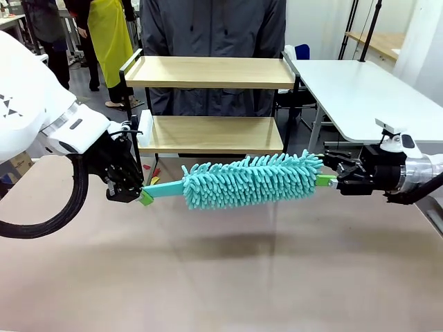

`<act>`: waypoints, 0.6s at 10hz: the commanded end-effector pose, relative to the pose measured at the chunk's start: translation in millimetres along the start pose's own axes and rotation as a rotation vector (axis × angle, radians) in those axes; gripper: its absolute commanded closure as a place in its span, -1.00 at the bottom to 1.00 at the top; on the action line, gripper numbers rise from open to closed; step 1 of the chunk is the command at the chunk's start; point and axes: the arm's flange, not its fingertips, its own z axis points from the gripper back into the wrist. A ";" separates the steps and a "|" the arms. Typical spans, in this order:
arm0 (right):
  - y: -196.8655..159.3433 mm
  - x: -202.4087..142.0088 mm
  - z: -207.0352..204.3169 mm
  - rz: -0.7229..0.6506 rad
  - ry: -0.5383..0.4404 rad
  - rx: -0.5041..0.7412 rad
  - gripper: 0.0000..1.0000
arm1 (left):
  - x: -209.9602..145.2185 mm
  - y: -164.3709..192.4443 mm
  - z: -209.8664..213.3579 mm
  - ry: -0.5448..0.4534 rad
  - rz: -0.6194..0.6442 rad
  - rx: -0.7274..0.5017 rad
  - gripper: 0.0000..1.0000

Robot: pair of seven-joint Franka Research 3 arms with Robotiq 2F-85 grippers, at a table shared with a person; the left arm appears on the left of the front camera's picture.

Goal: Clean the shelf.
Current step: Hand the Duster back to the human.

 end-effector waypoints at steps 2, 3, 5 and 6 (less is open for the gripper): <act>0.0 0.0 0.0 0.000 0.000 0.000 -1.00 | -0.7 -0.6 -0.6 -0.006 0.004 -0.003 0.74; 0.0 0.0 0.0 0.000 0.000 0.000 -1.00 | -0.7 -0.6 -0.6 -0.006 0.004 -0.003 0.74; 0.0 0.0 0.0 0.000 0.000 0.000 -1.00 | -0.7 -0.6 -0.6 -0.006 0.004 -0.003 0.74; 0.0 0.0 0.0 0.000 0.000 0.000 -1.00 | -0.7 -0.6 -0.6 -0.006 0.004 -0.003 0.74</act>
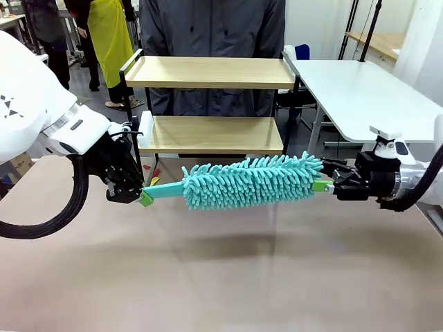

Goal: Clean the shelf.
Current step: Hand the Duster back to the human.

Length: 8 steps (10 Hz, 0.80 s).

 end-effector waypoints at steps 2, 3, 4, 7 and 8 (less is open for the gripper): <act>0.0 0.0 0.0 0.000 0.000 0.000 -1.00 | -1.0 0.1 0.1 -0.010 0.005 -0.002 0.74; 4.0 -1.2 -2.0 0.009 -0.005 0.014 -1.00 | -1.0 0.1 0.1 -0.010 0.005 -0.002 0.74; 3.2 0.9 -2.2 0.016 -0.006 0.020 -1.00 | -1.0 0.1 0.1 -0.010 0.005 -0.002 0.74; 6.8 2.6 -6.1 0.012 -0.041 0.072 -1.00 | -1.0 0.1 0.1 -0.010 0.005 -0.002 0.74; 11.8 3.3 -11.2 0.014 -0.055 0.091 -1.00 | -1.0 0.1 0.1 -0.010 0.005 -0.002 0.74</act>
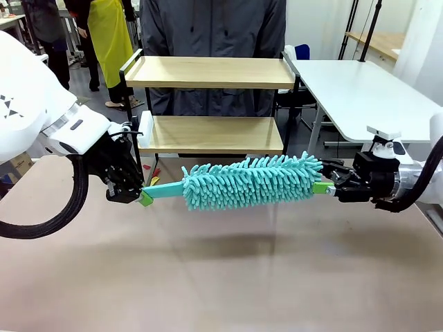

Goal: Clean the shelf.
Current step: Hand the Duster back to the human.

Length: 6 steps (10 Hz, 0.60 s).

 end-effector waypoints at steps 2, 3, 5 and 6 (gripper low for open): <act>7.2 2.0 -19.5 0.035 -0.031 0.035 -1.00 | -0.6 -0.1 -0.1 -0.012 0.004 -0.003 0.74; 6.0 2.8 -27.2 0.035 -0.017 0.046 -1.00 | -0.6 -0.1 -0.1 -0.012 0.004 -0.003 0.74; 4.2 0.4 -45.9 0.026 0.002 0.067 -1.00 | -0.6 -0.1 -0.1 -0.012 0.004 -0.003 0.74; 2.3 -0.5 -54.6 0.026 0.012 0.069 -1.00 | -0.6 -0.1 -0.1 -0.012 0.004 -0.003 0.74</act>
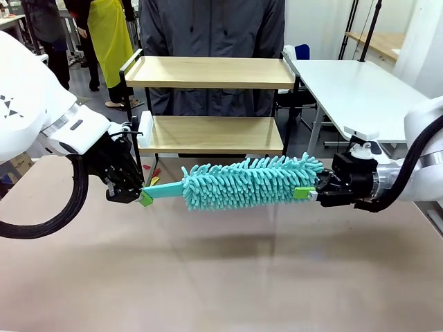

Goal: Clean the shelf.
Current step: Hand the Duster back to the human.

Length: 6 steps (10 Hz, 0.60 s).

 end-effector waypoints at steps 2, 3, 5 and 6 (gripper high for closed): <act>-9.2 0.3 -20.0 0.014 0.009 -0.020 -1.00 | 0.2 -0.4 -0.2 -0.012 0.002 -0.003 0.74; -9.2 0.5 -20.4 0.015 0.009 -0.020 -1.00 | 0.2 -0.4 -0.2 -0.012 0.002 -0.003 0.74; -9.4 0.6 -20.2 0.018 0.010 -0.027 -1.00 | 0.2 -0.4 -0.2 -0.012 0.002 -0.003 0.74; -10.6 0.9 -19.8 0.024 0.010 -0.039 -1.00 | 0.2 -0.4 -0.2 -0.012 0.002 -0.003 0.74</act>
